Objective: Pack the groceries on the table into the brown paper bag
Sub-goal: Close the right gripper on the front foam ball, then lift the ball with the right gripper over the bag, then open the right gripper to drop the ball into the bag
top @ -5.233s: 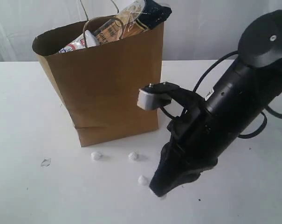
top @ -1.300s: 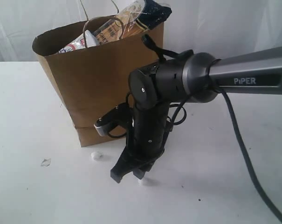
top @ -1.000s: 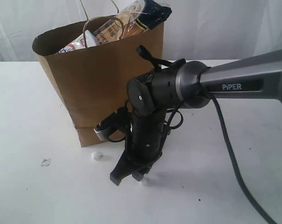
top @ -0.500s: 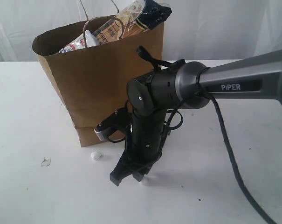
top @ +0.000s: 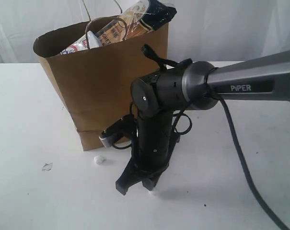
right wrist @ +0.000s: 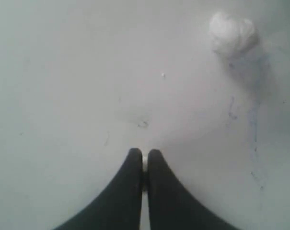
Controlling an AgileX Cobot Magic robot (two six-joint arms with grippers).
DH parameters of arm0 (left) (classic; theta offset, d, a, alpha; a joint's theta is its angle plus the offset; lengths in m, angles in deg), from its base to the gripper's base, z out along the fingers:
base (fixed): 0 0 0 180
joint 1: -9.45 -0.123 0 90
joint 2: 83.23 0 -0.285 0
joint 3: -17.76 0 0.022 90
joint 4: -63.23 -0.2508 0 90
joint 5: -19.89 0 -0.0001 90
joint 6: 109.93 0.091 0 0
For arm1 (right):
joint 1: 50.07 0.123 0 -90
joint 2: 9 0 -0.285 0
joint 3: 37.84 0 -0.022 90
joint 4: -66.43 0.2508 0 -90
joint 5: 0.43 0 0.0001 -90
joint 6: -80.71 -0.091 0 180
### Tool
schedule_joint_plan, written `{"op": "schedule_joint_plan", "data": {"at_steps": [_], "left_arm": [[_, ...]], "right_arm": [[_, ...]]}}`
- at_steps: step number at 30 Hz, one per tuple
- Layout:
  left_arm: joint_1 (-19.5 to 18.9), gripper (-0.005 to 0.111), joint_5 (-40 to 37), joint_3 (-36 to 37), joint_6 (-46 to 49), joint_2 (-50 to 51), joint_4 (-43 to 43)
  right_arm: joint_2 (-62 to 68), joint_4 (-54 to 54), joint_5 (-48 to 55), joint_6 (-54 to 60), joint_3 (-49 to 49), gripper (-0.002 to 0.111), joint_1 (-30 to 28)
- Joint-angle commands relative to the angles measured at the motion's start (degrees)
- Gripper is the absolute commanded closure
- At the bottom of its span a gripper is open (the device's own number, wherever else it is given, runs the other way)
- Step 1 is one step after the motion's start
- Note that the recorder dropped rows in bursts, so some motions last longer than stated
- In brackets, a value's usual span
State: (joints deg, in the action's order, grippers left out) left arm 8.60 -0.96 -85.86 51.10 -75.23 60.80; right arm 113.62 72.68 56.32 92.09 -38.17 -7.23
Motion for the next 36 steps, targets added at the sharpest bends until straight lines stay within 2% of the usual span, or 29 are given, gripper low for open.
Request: {"op": "schedule_joint_plan", "data": {"at_steps": [1, 5, 9, 15, 17, 19, 21, 24, 28, 36], "left_arm": [[0.30, 0.107, -1.42, 0.84, -0.32, -0.21, 0.46], [0.30, 0.107, -1.42, 0.84, -0.32, -0.21, 0.46], [0.30, 0.107, -1.42, 0.84, -0.32, -0.21, 0.46], [0.30, 0.107, -1.42, 0.84, -0.32, -0.21, 0.46], [0.30, 0.107, -1.42, 0.84, -0.32, -0.21, 0.46], [0.30, 0.107, -1.42, 0.84, -0.32, -0.21, 0.46], [0.30, 0.107, -1.42, 0.84, -0.32, -0.21, 0.46], [0.30, 0.107, -1.42, 0.84, -0.32, -0.21, 0.46], [0.30, 0.107, -1.42, 0.84, -0.32, -0.21, 0.46], [0.30, 0.107, -1.42, 0.84, -0.32, -0.21, 0.46]], "right_arm": [[-4.78, 3.32, 2.32, -0.05, -0.69, 0.108, 0.06], [-10.00, 11.01, 2.61, 1.78, -0.69, 0.108, 0.06], [-15.36, 22.20, 3.52, 9.93, -1.07, 0.108, 1.59], [-18.24, 34.58, 4.93, 18.15, -10.08, 0.108, 7.25], [-18.03, 34.81, -1.16, 18.40, -17.46, 0.108, 8.08], [-17.99, 32.44, -16.02, 18.40, -23.23, 0.108, 6.73], [-17.72, 28.95, -31.74, 18.40, -24.44, 0.108, 4.80], [-15.60, 24.01, -43.03, 18.40, -24.44, 0.108, 2.30], [-11.37, 19.29, -45.21, 18.40, -24.44, 0.108, -0.90], [-4.78, 19.29, -37.01, 16.70, -24.44, 0.108, -3.41]]}}
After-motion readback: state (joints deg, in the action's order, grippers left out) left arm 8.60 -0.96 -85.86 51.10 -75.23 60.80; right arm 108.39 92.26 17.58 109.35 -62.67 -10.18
